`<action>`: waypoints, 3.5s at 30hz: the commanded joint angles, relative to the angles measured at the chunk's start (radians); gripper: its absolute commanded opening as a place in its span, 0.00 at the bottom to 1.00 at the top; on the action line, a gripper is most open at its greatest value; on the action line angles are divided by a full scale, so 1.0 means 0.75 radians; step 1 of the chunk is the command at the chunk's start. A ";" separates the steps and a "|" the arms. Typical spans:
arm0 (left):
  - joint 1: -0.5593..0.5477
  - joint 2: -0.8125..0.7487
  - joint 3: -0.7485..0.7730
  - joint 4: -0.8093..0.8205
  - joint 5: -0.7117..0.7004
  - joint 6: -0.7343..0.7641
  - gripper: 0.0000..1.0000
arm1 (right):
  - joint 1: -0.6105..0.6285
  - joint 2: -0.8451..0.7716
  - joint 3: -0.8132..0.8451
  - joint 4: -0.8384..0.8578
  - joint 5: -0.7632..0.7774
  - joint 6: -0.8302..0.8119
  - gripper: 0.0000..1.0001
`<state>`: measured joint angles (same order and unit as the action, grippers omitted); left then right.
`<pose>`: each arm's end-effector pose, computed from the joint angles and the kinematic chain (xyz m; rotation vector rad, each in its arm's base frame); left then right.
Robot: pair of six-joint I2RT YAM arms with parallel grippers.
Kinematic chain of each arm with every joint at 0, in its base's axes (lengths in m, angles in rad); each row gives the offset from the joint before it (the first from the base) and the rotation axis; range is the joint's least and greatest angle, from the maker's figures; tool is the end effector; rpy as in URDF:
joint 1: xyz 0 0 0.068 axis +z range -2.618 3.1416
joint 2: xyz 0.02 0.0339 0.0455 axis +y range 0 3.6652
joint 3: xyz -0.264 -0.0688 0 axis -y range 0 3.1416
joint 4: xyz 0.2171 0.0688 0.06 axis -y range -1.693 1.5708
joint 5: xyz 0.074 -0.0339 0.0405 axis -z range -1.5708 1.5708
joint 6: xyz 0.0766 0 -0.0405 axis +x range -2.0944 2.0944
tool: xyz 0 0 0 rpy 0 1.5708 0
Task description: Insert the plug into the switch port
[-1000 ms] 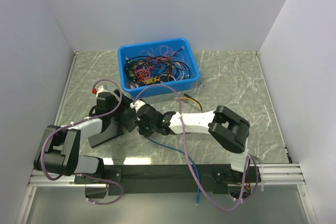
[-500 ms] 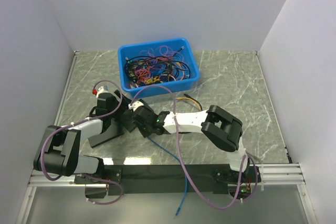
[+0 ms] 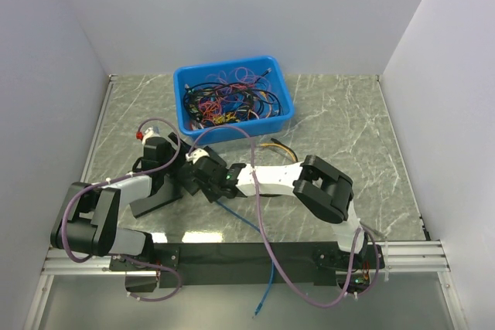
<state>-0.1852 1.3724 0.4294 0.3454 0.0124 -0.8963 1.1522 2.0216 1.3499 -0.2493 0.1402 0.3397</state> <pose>0.2638 -0.0504 0.1471 -0.7722 2.1007 -0.6214 0.1858 0.3912 0.1437 -0.9471 2.3534 0.4490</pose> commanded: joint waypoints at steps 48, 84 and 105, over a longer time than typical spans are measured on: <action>-0.007 0.087 -0.012 0.026 0.026 0.035 0.72 | -0.015 0.098 0.333 -0.118 0.212 -0.109 0.00; -0.015 0.230 -0.071 0.257 0.266 0.060 0.40 | -0.017 0.037 0.266 0.144 0.506 -0.185 0.00; -0.058 0.189 -0.194 0.300 0.256 -0.006 0.40 | -0.015 -0.157 -0.030 0.183 0.425 -0.054 0.00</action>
<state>-0.1974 1.5097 0.3172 0.6979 0.1188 -0.8906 1.1526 1.9984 1.3338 -0.3027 0.3996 0.2657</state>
